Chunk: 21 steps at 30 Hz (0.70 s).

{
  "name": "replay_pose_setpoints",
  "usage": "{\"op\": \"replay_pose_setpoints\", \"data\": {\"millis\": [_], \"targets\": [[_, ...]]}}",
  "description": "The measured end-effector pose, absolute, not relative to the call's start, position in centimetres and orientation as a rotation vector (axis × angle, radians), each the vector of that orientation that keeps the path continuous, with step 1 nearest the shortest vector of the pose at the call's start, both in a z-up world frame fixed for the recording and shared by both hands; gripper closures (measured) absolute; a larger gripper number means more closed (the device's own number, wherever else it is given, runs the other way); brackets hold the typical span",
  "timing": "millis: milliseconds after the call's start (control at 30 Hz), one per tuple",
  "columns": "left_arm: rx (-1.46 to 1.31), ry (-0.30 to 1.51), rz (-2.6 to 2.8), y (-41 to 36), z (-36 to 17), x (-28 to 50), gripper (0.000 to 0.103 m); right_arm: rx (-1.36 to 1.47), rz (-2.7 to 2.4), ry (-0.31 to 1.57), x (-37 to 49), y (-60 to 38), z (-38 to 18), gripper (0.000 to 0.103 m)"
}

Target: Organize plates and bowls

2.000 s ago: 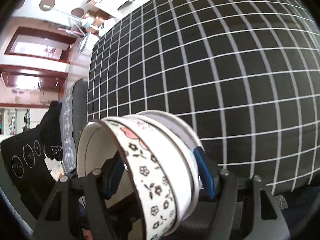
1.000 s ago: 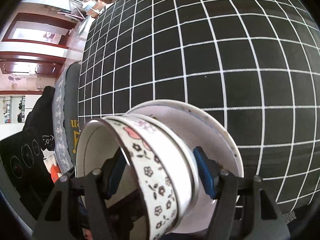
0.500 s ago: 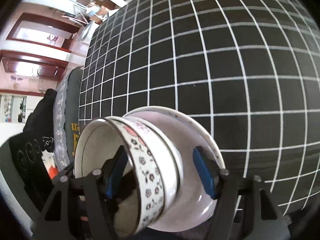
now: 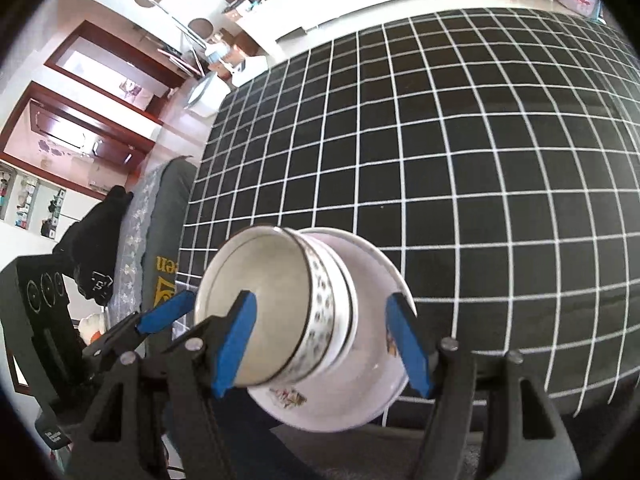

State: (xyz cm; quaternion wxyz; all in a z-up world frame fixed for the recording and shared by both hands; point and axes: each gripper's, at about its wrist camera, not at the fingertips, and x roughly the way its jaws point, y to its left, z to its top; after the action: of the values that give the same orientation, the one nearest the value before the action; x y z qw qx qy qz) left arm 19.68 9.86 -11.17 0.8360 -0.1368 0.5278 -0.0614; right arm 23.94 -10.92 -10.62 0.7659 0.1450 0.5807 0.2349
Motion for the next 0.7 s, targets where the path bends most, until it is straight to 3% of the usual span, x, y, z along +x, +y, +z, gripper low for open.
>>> {"op": "replay_pose_setpoints", "data": {"millis": [367,700], "targets": [[-0.123,0.873,0.029,6.4,-4.5,13.8,0.022,0.220,0.434,1.016,17.6,-13.5,-5.3,0.032],[-0.022,0.731,0.058,2.0,-1.6,7.4,0.022,0.069,0.314,0.791,10.7,-15.4,-1.7,0.028]]}}
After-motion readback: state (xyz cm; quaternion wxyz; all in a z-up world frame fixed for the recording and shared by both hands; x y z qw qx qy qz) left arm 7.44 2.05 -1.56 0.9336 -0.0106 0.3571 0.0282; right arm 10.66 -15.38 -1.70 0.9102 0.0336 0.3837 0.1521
